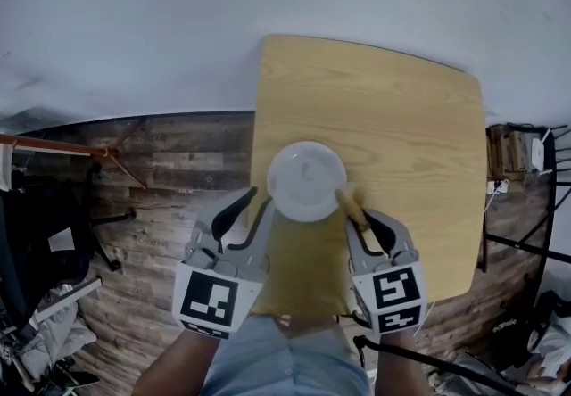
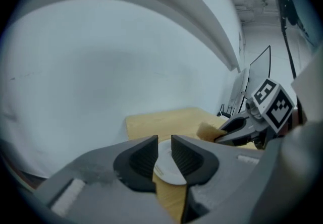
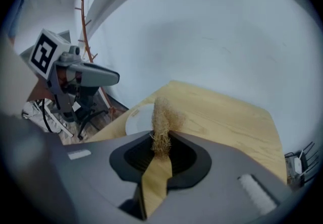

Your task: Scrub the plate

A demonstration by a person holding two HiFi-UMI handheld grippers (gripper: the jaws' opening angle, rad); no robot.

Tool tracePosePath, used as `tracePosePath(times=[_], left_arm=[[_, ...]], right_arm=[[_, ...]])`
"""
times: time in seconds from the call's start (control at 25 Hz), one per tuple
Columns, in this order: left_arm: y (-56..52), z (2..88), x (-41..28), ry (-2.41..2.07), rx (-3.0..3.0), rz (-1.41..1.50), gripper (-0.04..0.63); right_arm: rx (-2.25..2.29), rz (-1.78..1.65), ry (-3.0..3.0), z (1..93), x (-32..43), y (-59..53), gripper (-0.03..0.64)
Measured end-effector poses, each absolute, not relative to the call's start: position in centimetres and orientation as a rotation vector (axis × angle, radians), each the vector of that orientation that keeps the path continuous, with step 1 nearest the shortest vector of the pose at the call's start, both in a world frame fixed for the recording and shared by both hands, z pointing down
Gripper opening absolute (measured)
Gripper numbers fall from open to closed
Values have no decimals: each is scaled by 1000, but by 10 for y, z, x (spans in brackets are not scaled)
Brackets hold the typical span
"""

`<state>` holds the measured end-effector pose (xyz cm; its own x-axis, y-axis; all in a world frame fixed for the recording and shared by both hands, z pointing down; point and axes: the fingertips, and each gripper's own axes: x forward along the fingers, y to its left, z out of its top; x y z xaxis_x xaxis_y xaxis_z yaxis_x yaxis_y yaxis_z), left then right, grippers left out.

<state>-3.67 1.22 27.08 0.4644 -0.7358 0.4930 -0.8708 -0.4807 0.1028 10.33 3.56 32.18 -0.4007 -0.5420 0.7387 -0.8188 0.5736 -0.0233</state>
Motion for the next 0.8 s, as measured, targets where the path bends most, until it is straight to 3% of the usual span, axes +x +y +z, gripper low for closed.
tracePosePath(times=[0.32,0.4,0.48,0.8], left_arm=[[46,157,-12,-1582,2518,316,85],[55,125,-9,-1661,2544,238,21],[63,100,-4,-1719,2572,187,21],[78,50,8,-1827,2607,57,21]], right_arm=[[1223,298,-2554,178,85,40,74],[1235,210,-2631,144,79,44,74],[1241,115,-2678,115,75,49,74],[1265,-47,-2746,64,69,68,74]])
